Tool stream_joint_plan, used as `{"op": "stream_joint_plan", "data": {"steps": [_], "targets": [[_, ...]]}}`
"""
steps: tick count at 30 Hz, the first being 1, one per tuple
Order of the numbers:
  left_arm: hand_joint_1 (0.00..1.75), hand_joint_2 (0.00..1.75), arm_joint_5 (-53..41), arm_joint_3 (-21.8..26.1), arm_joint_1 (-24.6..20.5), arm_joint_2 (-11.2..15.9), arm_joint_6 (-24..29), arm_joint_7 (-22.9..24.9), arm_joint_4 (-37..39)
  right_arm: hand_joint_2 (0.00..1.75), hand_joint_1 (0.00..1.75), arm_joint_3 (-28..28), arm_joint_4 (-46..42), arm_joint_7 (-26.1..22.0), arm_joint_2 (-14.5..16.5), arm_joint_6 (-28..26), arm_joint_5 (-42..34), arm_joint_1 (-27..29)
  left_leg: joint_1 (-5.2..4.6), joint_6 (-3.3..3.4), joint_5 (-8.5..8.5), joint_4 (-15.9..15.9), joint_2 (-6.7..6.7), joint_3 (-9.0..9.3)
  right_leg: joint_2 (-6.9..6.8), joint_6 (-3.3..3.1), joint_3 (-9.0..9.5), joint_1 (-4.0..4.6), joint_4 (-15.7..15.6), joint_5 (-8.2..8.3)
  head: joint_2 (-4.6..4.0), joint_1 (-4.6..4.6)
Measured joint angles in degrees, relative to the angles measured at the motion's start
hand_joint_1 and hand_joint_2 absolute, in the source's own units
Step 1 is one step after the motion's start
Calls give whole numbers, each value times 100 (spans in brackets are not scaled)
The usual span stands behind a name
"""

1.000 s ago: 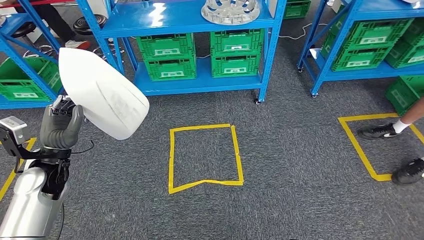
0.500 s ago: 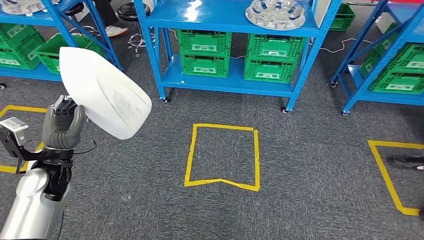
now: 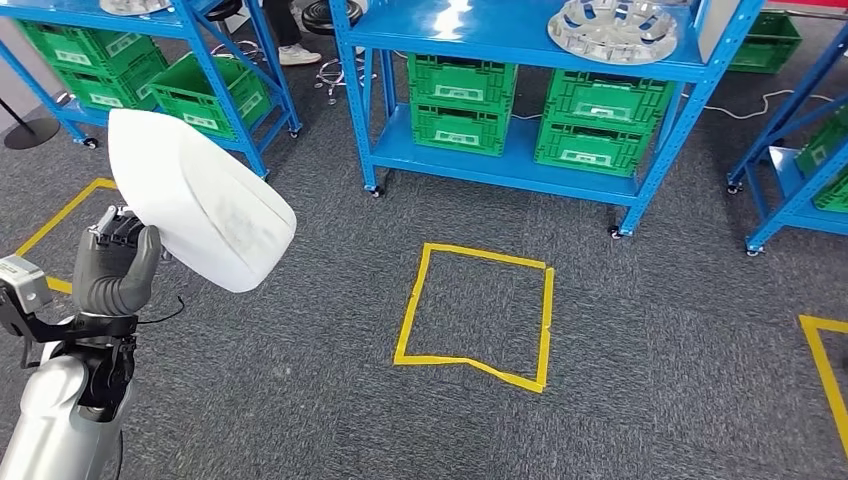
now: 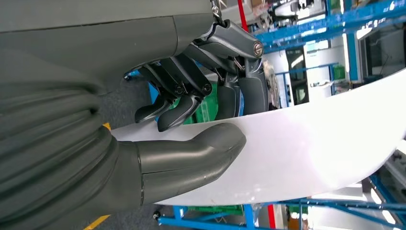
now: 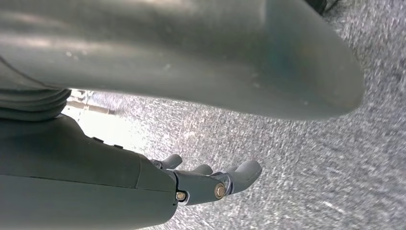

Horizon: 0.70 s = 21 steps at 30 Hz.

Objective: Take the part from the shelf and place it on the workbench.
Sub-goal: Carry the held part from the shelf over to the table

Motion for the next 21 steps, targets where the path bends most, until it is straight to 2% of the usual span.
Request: {"op": "stream_joint_plan", "data": {"steps": [2,3,4,6,8,10,11,12,13,14,15,16,17,18,19,21], "targets": [[175,175,1,18,0,1,15,-3,-43,0,0,1,0,9,-4,3,18,-8,-38,60,211,-700,198,379,-111,43,17,27,2,-17,0,2],[175,175,3,32,7,6,29,-8,-68,0,0,5,0,19,-8,5,36,-12,-58,101,242,-884,252,469,-158,73,25,44,1,-23,0,3],[175,175,7,50,30,20,48,-16,-92,0,0,14,0,32,-11,10,59,-19,-78,143,231,-943,252,484,-206,107,33,61,-6,-22,0,5],[175,175,29,102,129,94,77,-51,-159,0,0,35,0,43,-15,21,103,-38,-69,220,265,-963,137,472,-246,178,46,61,-16,-28,0,6],[175,175,72,174,216,204,83,-96,-228,0,0,55,0,27,-12,28,138,-51,-43,294,303,-997,41,472,-29,238,-33,42,171,-174,0,8],[175,175,112,228,245,281,70,-116,-256,0,0,79,0,16,-9,30,160,-44,-36,349,329,-1007,-68,452,261,258,-326,34,801,-516,0,16],[175,175,123,238,256,299,62,-116,-257,0,0,88,0,18,-9,31,165,-39,-42,366,336,-1005,-132,437,323,257,-513,37,1186,-675,0,21],[175,175,125,239,270,306,57,-106,-257,0,0,93,0,25,-8,33,162,-36,-48,373,340,-1000,-202,426,350,253,-653,40,1470,-751,0,20],[175,175,121,237,281,307,52,-87,-258,0,0,94,0,33,-7,36,157,-37,-51,375,343,-992,-277,420,361,245,-701,41,1557,-716,0,21],[175,175,113,232,285,303,50,-64,-261,0,0,94,0,44,-6,38,144,-43,-51,373,345,-980,-354,417,377,232,-634,40,1408,-573,0,21],[175,175,99,227,275,292,50,-35,-264,0,0,94,0,57,-4,35,125,-52,-50,367,347,-965,-430,416,418,216,-472,37,1068,-366,0,21],[175,175,84,221,252,271,49,-11,-266,0,0,94,0,68,-4,25,105,-63,-48,354,350,-949,-499,409,520,192,-281,31,673,-205,0,21],[175,175,68,216,215,249,48,10,-263,0,0,94,0,78,-2,12,81,-73,-51,331,353,-930,-572,393,609,175,-125,27,337,-95,0,19],[175,175,50,210,168,220,47,28,-255,0,0,94,0,85,2,0,61,-84,-48,295,364,-920,-634,371,672,158,-35,27,132,-52,0,18],[175,175,34,203,122,194,46,40,-243,0,0,94,0,81,8,-8,47,-95,-43,252,378,-922,-692,350,697,137,-6,34,53,-64,0,17],[175,175,13,188,57,166,45,55,-224,0,0,94,0,53,26,-8,32,-117,-26,162,414,-946,-787,317,587,72,7,38,12,-29,0,19]]}}
